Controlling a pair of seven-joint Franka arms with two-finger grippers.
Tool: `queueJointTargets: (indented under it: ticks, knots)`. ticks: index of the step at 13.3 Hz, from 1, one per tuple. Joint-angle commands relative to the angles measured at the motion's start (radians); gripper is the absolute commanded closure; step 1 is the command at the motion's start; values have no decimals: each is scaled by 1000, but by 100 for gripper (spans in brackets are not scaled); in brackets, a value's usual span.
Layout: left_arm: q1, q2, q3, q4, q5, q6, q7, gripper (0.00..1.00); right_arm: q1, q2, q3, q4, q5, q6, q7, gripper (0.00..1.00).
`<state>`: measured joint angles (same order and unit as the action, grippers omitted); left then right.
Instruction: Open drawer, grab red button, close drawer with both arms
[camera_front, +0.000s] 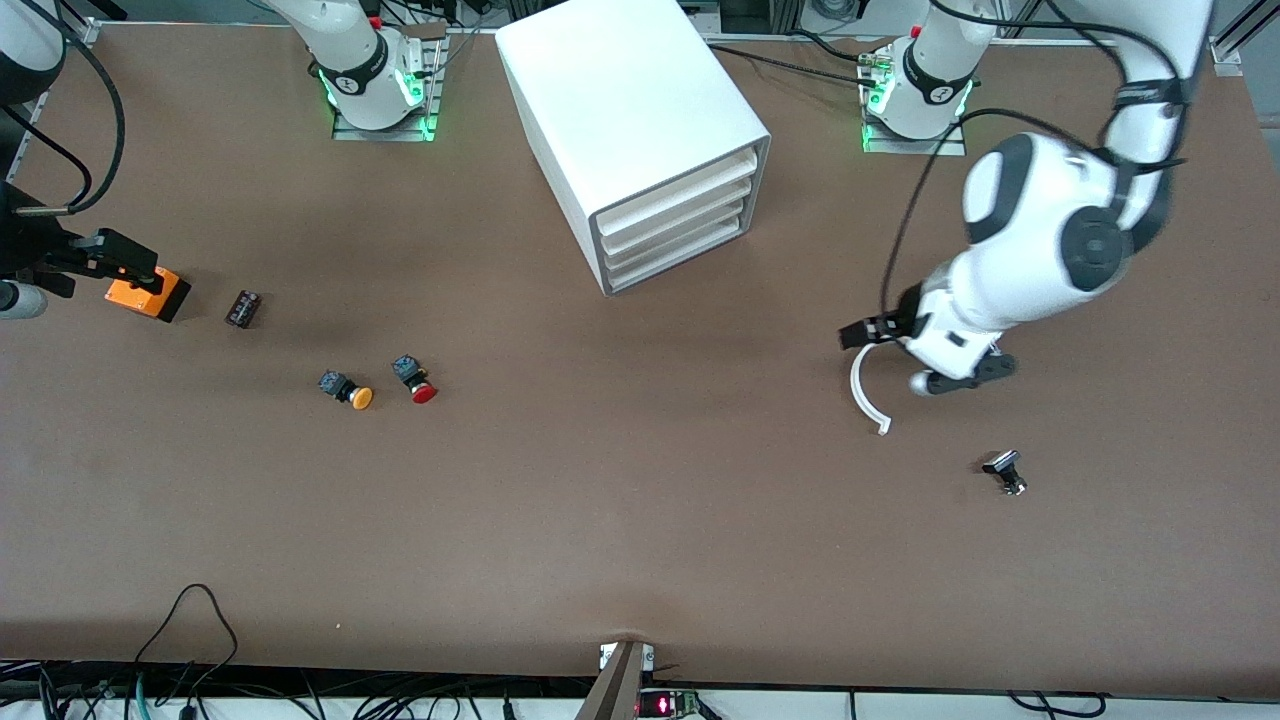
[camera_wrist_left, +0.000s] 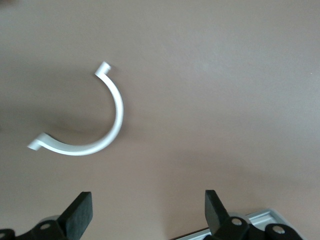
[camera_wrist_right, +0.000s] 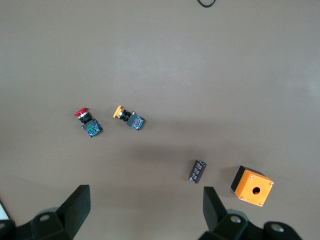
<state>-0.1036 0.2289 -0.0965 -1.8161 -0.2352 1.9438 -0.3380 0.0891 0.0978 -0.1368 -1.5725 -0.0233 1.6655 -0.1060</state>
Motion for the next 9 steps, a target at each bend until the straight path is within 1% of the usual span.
queueJointTargets:
  ticks: [1, 4, 7, 9]
  knots:
    - [-2, -22, 87, 104, 51, -159, 176, 1, -11, 0, 3, 8, 3, -1, -20, 0]
    - [12, -51, 92, 198, 206, -282, 197, 1, -9, 0, 3, 8, 3, -1, -20, 0]
    - [41, -83, 92, 208, 217, -318, 234, 1, -11, 2, 3, 8, 5, -10, -21, 0]
    - [56, -85, 92, 230, 217, -328, 234, 1, -9, 2, 3, 6, 5, -15, -20, 0]
